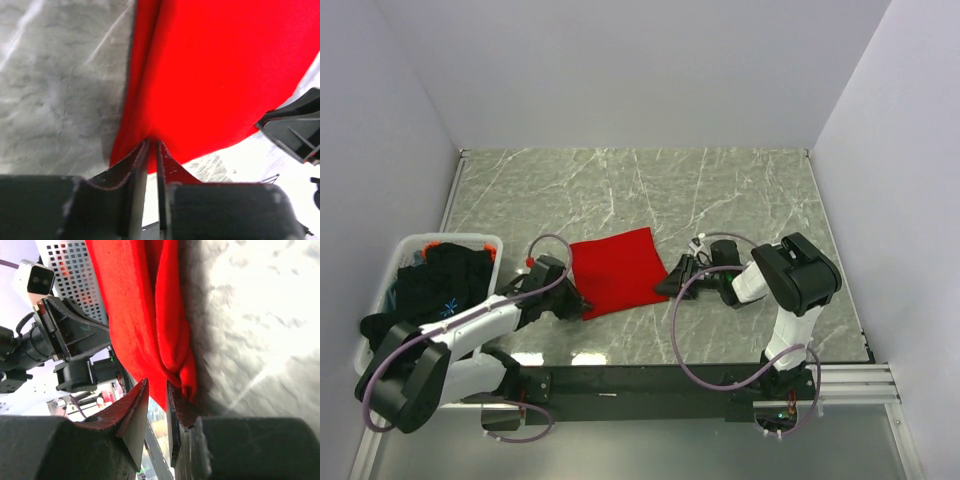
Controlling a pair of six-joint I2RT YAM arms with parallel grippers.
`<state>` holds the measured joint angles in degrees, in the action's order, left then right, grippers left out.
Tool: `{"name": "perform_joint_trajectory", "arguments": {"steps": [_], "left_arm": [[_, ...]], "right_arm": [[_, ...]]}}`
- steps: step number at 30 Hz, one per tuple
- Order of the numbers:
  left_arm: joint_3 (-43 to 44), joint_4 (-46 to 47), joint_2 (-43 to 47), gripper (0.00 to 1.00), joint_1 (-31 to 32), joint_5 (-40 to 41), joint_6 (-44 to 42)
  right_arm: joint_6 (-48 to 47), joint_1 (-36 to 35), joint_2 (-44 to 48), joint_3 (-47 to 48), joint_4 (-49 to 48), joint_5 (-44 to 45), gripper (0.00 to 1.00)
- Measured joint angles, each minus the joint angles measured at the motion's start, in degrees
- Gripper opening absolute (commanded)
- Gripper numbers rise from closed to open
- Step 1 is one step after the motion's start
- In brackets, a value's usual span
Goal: Fold and stack the t-shirts
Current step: Fold the tshirt, then neatly place the folded tshirt to the corner
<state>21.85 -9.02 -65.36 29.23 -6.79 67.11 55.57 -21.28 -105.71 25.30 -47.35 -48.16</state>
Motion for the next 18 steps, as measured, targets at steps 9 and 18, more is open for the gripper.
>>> {"name": "perform_joint_trajectory", "arguments": {"steps": [9,18], "left_arm": [[4.76,-16.96,11.67,0.69,0.07,8.7,0.68],[10.36,-22.34,3.98,0.68,0.96,10.95,-0.92]], "right_arm": [[-9.16,0.96,17.77,1.97,21.68,6.01,0.43],[-21.27,0.96,45.48,11.96,55.58,24.5,0.59]]}}
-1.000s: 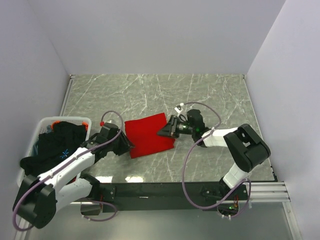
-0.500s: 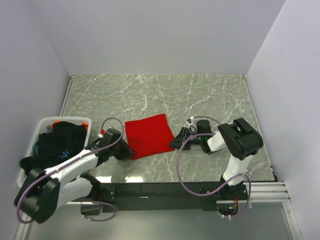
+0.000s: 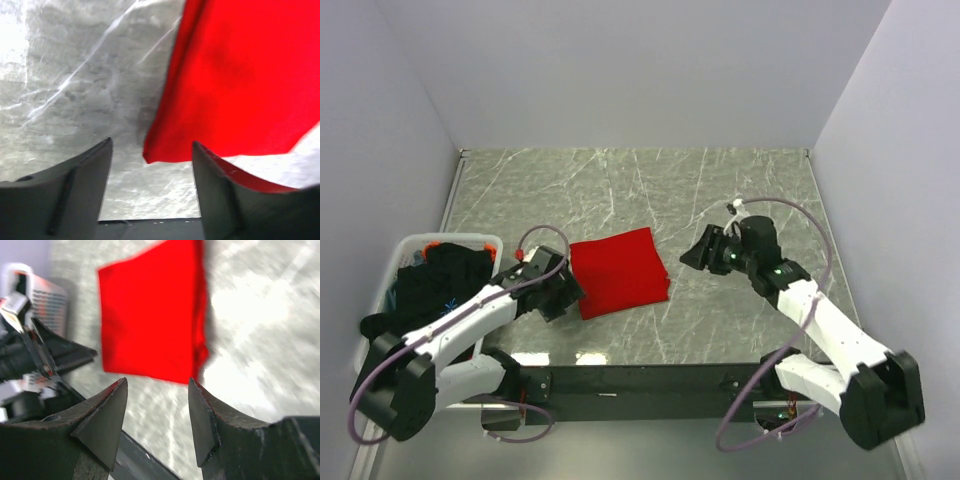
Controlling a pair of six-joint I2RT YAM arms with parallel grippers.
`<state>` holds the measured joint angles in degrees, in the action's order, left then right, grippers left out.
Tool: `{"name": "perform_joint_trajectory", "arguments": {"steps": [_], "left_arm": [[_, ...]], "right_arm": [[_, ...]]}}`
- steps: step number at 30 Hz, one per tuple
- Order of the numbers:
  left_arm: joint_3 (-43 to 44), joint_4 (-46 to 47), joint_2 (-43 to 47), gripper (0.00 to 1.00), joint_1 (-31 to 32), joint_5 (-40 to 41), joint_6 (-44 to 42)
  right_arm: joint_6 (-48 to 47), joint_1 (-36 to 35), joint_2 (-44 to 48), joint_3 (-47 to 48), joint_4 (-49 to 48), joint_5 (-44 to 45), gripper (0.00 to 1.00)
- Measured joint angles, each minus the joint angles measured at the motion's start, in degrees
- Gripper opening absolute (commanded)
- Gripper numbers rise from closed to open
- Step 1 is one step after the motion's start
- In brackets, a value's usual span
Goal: Fold and stack the t-shirts
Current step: Neatly place the folded tshirt to the corner
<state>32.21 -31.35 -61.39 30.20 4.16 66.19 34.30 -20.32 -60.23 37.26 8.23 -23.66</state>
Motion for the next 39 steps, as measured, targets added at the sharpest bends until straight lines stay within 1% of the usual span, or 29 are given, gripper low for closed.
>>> {"name": "perform_joint_trajectory", "arguments": {"steps": [1,2,5,10,12,13,14,16,17,19,23,27,29,31,35,39], "left_arm": [[0.13,-0.11,-0.96,0.65,0.22,0.02,-0.37],[0.52,-0.39,-2.25,0.6,0.55,0.07,-0.59],[2.45,-0.55,-6.1,0.53,1.4,0.24,-1.25],[5.01,1.42,-12.31,0.51,2.78,0.22,-2.14],[5.79,2.1,-15.04,0.48,3.3,0.24,-2.34],[6.19,2.16,-16.24,0.45,3.5,0.26,-2.4],[6.84,1.99,-17.44,0.35,3.67,0.26,-2.47],[8.17,2.19,-18.99,0.19,3.91,0.68,-2.6],[8.7,2.19,-19.8,0.09,4.04,0.87,-2.89],[9.99,1.7,-20.68,0.01,4.02,1.53,-3.78],[14.45,-0.72,-24.39,0.01,2.36,4.52,-7.26],[22.38,-3.3,-30.27,0.01,-3.96,8.35,-12.66],[27.98,-4.7,-33.81,0.01,-7.34,10.54,-15.8],[35.43,-6.45,-38.34,0.01,-10.47,13.03,-19.12],[49.03,-8.07,-46.66,0.01,-15.1,17.25,-24.41],[56.72,-8.83,-52.63,0.01,-19.45,19.74,-28.0]], "right_arm": [[-0.72,0.0,2.19,0.0,2.95,1.29,0.59],[-1.27,0.02,3.96,-0.07,5.6,2.38,0.59],[-2.67,0.0,8.9,-0.37,12.13,4.92,0.59],[-4.55,0.0,14.38,-1.2,18.58,7.74,0.59],[-5.09,0.02,14.97,-1.27,20.04,8.31,0.59],[-5.38,0.0,15.06,-1.27,20.61,8.61,0.59],[-5.57,0.02,15.08,-1.27,21.07,8.85,0.59],[-5.88,0.02,15.08,-1.27,21.66,9.09,0.58],[-5.97,0.02,15.1,-1.27,21.88,9.2,0.58],[-6.16,0.02,15.1,-1.29,22.01,9.31,0.58],[-6.84,0.02,15.1,-1.29,22.12,9.7,0.57],[-7.76,0.02,15.1,-1.29,22.6,10.49,0.57],[-8.37,0.02,15.08,-1.29,22.95,10.86,0.57],[-8.96,0.02,15.08,-1.27,23.32,11.39,0.57],[-10.16,0.02,15.02,-1.01,24.28,12.39,0.57],[-11.08,0.02,14.32,0.63,25.57,13.22,0.57]]}}
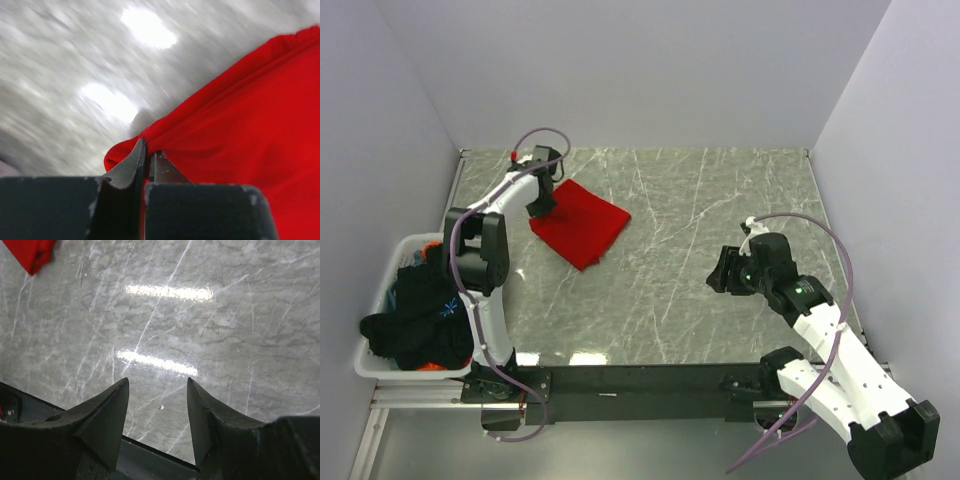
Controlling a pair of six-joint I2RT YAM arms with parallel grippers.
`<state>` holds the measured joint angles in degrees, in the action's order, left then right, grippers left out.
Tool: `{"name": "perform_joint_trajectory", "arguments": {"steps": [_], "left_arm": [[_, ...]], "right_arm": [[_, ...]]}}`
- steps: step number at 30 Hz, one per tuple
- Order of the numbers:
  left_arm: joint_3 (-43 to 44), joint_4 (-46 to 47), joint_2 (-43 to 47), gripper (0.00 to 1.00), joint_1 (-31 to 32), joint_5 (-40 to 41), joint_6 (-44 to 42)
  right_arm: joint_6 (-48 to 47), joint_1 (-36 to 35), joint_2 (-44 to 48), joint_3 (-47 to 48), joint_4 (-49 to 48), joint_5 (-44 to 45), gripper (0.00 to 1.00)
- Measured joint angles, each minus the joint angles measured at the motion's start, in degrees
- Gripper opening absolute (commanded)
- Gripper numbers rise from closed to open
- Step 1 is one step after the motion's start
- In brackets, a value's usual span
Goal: Fold and stack the t-shirts
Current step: Neatly place the folded tshirt to the corner
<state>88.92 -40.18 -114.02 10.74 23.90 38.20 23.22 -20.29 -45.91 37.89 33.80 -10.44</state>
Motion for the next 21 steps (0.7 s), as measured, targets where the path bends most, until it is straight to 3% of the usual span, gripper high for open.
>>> {"name": "perform_joint_trajectory", "arguments": {"steps": [7,21], "left_arm": [[8.11,-2.67,-7.72,0.01,-9.18,3.19,-3.74],[16.11,-2.36,-13.53,0.01,-22.51,5.51,-7.1]], "right_arm": [[-0.44,0.0,-2.1,2.93,1.01,0.55,0.56],[-3.48,-0.02,-6.34,14.38,6.95,4.76,0.56]]}}
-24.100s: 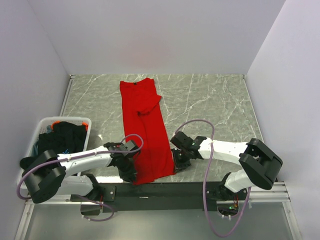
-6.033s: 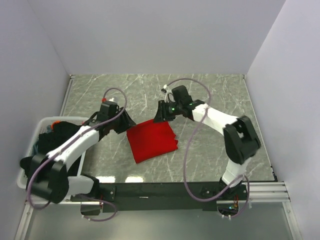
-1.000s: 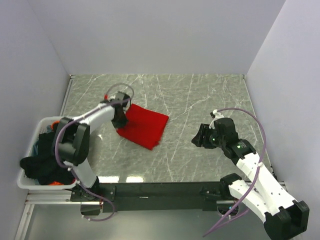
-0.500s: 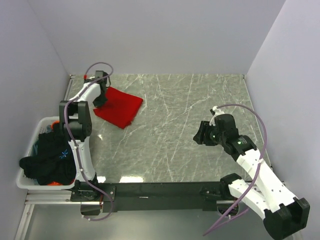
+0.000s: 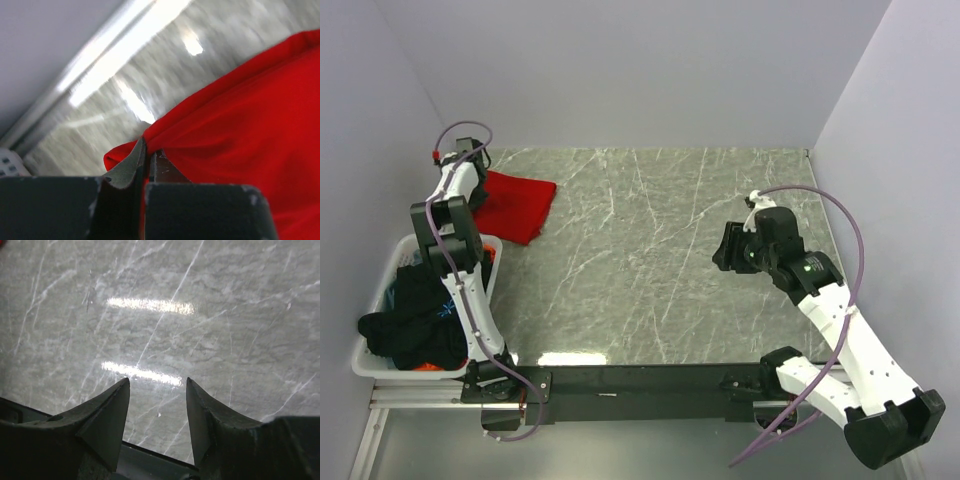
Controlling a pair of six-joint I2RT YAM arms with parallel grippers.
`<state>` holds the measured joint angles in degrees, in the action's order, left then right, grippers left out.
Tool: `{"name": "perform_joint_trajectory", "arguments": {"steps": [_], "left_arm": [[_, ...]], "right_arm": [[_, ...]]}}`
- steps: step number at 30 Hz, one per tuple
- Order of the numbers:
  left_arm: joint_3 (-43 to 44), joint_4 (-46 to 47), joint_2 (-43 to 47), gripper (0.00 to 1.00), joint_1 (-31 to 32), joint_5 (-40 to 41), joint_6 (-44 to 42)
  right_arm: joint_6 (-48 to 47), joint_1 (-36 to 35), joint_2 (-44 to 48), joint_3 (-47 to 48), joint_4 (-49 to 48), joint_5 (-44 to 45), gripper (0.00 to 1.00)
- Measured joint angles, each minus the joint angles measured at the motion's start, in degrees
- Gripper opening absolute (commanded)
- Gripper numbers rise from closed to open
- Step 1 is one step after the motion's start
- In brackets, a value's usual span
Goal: Fold and stack the t-shirts
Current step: Neatly place the folded tshirt to the corner
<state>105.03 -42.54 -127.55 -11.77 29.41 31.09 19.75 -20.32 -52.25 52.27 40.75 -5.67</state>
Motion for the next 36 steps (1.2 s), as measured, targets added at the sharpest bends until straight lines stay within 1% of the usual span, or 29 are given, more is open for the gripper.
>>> {"name": "perform_joint_trajectory", "arguments": {"steps": [4,10,13,14,16,17,18,19,20,23,26,32,36], "left_arm": [[3.67,-0.13,-2.91,0.01,-2.58,0.55,-0.02],[10.25,-0.15,-5.95,0.01,-5.09,1.51,0.17],[11.39,0.26,-6.14,0.17,-5.86,1.53,0.79],[11.41,0.42,-6.14,0.26,-6.03,1.53,1.09],[11.3,1.09,-6.14,0.36,-6.12,1.38,1.33],[10.99,1.66,-6.1,0.54,-6.14,1.25,1.36],[10.16,2.64,-5.68,0.62,-6.14,1.09,1.2],[9.03,3.48,-5.16,0.69,-6.1,0.76,1.31],[7.76,4.02,-4.44,0.79,-5.99,0.48,1.29],[5.07,4.61,-1.86,0.85,-5.03,0.37,1.11],[2.32,5.25,2.6,0.88,-2.8,0.57,0.31],[-3.96,7.28,14.23,0.89,4.72,0.63,-3.3],[-8.2,8.59,18.27,0.84,10.49,0.39,-6.49]], "right_arm": [[-0.17,0.0,-0.85,2.49,1.31,0.72,0.55],[0.09,0.02,-1.38,3.15,2.56,0.76,0.55],[0.17,0.0,-1.38,3.28,3.34,0.98,0.55],[0.22,0.0,-1.38,3.37,3.63,1.16,0.55],[0.33,0.0,-1.38,3.69,4.11,1.4,0.55],[0.35,0.0,-1.38,3.82,4.13,1.51,0.55],[0.37,0.0,-1.38,3.98,4.2,1.53,0.55],[0.37,0.0,-1.38,4.02,4.13,1.53,0.54],[0.37,0.0,-1.38,4.04,4.15,1.49,0.54],[0.57,0.0,-1.33,4.04,4.17,1.49,0.54],[0.74,0.0,-0.79,4.02,4.13,1.46,0.54],[1.03,0.02,2.47,3.13,3.3,1.09,0.54],[1.42,0.02,4.59,0.9,2.45,0.48,0.55]]}}
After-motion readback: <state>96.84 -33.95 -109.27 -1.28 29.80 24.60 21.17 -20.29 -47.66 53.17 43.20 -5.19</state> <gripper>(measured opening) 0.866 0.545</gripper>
